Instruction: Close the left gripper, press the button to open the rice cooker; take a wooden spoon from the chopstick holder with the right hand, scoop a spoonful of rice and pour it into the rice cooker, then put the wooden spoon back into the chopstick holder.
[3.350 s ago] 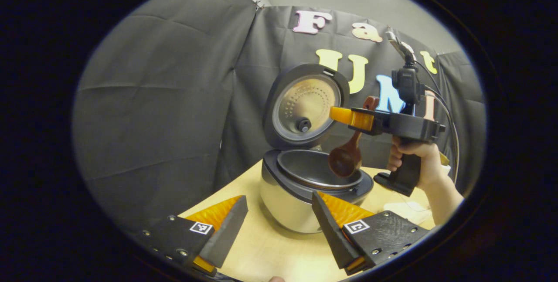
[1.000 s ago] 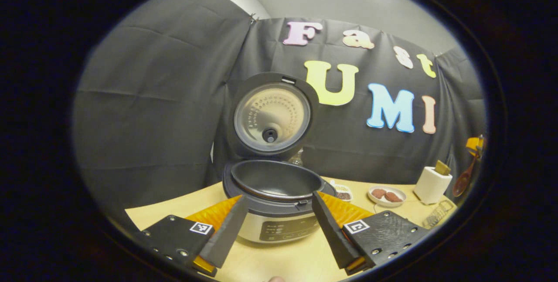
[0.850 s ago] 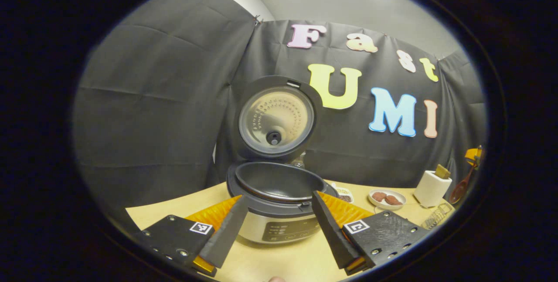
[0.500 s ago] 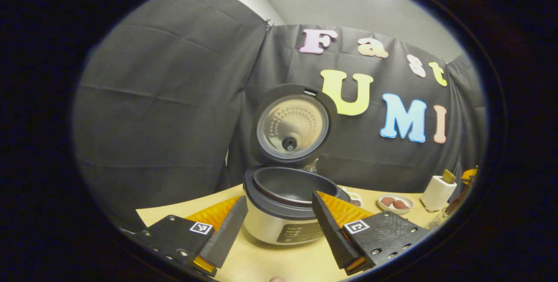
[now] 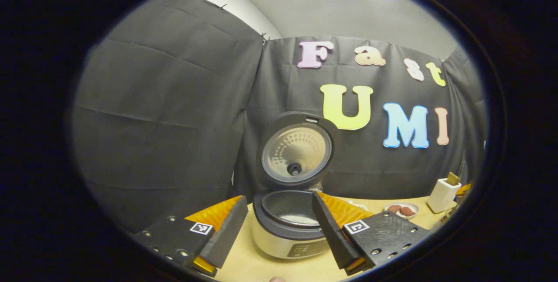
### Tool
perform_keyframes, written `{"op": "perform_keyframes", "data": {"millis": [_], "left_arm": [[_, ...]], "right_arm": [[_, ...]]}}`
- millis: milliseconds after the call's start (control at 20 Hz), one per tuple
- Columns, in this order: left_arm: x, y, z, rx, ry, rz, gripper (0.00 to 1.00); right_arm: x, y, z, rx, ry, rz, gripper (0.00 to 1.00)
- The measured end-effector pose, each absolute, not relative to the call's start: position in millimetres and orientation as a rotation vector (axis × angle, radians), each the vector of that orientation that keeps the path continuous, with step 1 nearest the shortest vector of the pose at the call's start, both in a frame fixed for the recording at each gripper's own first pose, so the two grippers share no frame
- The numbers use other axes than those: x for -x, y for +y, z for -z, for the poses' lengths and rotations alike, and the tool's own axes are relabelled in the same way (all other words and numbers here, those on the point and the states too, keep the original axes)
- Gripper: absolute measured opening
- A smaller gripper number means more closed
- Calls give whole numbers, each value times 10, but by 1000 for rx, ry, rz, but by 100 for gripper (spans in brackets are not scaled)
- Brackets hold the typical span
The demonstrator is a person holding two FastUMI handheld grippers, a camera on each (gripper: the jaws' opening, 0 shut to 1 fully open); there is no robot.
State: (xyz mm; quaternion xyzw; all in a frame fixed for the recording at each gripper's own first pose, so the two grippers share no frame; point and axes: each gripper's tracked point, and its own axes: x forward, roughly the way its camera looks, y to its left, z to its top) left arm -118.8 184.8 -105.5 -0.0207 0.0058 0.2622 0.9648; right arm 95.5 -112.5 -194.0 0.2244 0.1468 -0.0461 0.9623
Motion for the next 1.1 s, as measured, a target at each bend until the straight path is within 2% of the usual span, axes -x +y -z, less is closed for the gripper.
{"op": "perform_keyframes", "data": {"millis": [100, 250, 450, 800, 1100], "left_arm": [[1077, 1849, 895, 41, -5, -503, 93], [854, 1877, 602, 1, -27, -493, 93], [473, 1883, 182, -92, -59, -478, 93], [-182, 2057, -607, -219, -156, -476, 92], [-927, 2262, -810, -258, -155, -471, 92]], "right_arm": [[-957, -1192, 1920, -413, 275, 123, 39], [-832, -1371, 1958, -278, 275, 198, 99], [-543, -1679, 1888, -70, 275, 305, 98], [-184, -1404, 1537, -42, 157, 217, 98], [-98, -1045, 1571, -52, 106, 148, 98]]}}
